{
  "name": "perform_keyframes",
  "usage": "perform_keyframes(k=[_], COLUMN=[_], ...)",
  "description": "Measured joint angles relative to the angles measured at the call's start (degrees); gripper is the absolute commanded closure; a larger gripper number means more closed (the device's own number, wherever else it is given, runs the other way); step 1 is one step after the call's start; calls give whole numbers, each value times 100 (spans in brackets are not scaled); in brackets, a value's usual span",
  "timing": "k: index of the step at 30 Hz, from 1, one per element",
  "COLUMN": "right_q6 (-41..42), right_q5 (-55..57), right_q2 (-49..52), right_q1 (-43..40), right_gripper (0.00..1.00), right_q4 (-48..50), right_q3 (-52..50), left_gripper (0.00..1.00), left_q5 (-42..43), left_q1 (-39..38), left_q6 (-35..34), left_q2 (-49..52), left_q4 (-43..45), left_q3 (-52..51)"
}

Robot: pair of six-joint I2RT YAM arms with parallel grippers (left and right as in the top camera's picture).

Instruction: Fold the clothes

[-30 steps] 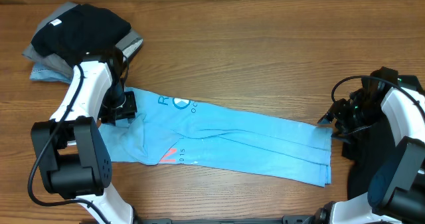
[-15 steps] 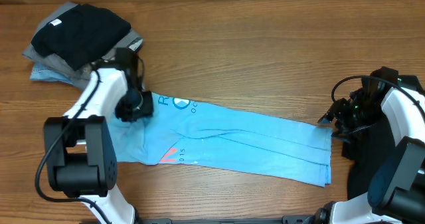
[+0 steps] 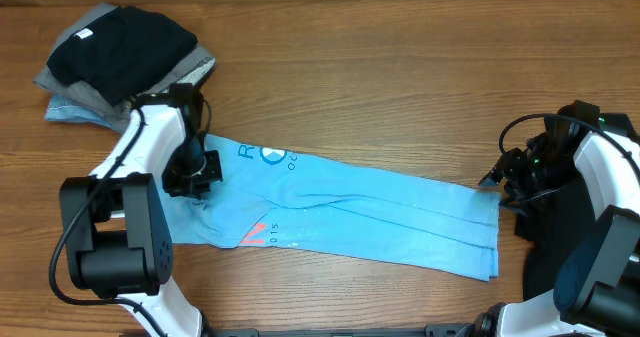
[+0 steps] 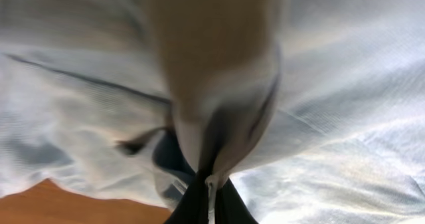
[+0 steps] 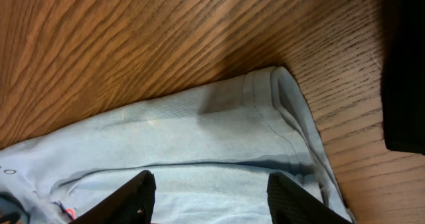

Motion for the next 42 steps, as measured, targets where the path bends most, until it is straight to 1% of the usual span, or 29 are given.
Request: perform_keyframes(k=[9,14,18,20,21,24,25,27,28,30,35,37,39,42], right_q6=[0,2,0,0,2,-2,-2,0,0,0,0,-2,0,0], right_q5=[0,0,0,2,0,0,0,0,0,0,0,-2,-2,-2], right_q2=[0,0,0,0,0,0,0,0,0,0,0,0,0,0], right_q1=[-2,0,0,-2,-2,-2,-2,-2,-2,-2,-2,0,-2,-2], right_gripper=[42,42,41,42,42,41,42,42,41,41,42,41,42,42], right_q4=[-9,9,26,26,26,28,24,26,26,31,103,101,85,76], right_q3=[-7,-7,-7,-7,-7,-7,-7,-7,-7,-7,-7,-7,-7,-7], left_gripper=[92,90,82,73,71,71,68,54,49,46,45,52,61,67], left_q5=[-234,-745,-1005,-1062,-1095,-1180,-1215,-1274,-1292,-1320,-1231,-1204,-1141,-1058], left_q1=[96,96,96,96,96,96,96,96,96,96,96,96,96,96], left_q6=[-28,-219,-348,-374,-404,-457,-470,-505,-549,-603,-612,-612,-590,-535], left_q2=[-188,-299,-299,-299,-299,-299,-299,-299,-299,-299,-299,-299,-299,-295], left_q4=[-479,-901,-1012,-1023,-1045,-1084,-1095,-1093,-1075,-881,219,568,776,800], left_q3=[341,363,363,363,365,365,365,365,365,367,372,374,374,376])
